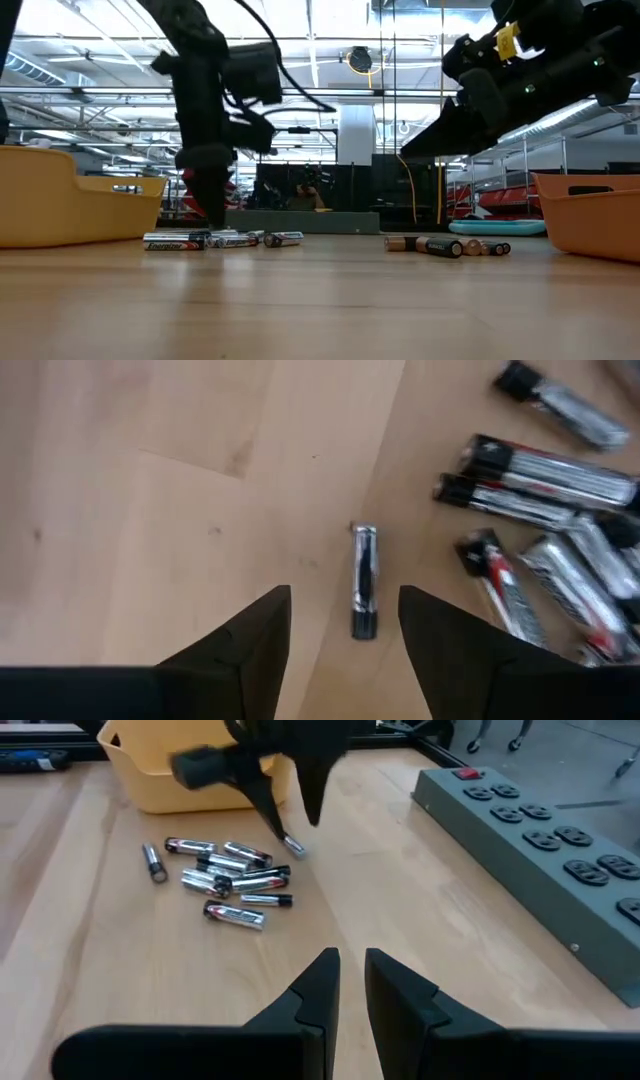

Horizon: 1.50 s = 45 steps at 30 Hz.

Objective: Sort batteries
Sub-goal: Put the silver battery into the yellow bin

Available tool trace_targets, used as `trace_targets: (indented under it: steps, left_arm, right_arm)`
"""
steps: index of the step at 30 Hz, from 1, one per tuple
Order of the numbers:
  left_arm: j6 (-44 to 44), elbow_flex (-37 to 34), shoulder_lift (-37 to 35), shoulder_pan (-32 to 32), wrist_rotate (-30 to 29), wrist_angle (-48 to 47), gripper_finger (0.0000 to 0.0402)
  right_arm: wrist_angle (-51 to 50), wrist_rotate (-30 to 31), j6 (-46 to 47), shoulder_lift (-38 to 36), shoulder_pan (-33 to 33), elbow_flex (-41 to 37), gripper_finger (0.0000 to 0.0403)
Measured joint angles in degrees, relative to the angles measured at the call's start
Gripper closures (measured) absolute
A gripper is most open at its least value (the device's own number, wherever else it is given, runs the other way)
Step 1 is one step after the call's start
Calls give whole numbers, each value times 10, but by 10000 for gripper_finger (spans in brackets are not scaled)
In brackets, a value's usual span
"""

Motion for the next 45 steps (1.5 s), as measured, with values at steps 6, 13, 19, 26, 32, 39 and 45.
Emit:
trace_targets:
  steps: [6, 13, 19, 26, 32, 39, 45]
  left_arm:
    - [25, 0, 19, 21, 42, 24, 204]
    - [40, 3, 51, 31, 66, 26, 291]
    - [36, 5, 47, 26, 58, 15, 378]
    - [-11, 52, -45, -7, 12, -91, 378]
    - [-160, 38, -148, -70, 39, -200, 379]
    - [-298, -94, -211, -144, 53, -225, 379]
    - [-343, -186, -217, -156, 53, -135, 341]
  right_arm:
    - [0, 16, 0, 0, 8, 0, 360]
    - [-1, 18, 0, 0, 8, 0, 360]
    - [-1, 19, 0, 0, 8, 0, 360]
    - [-6, 21, 10, 0, 8, 0, 360]
    - [-17, 54, 31, 0, 7, 0, 360]
    - [6, 50, 32, 0, 8, 0, 360]
    - [31, 48, 30, 0, 6, 0, 360]
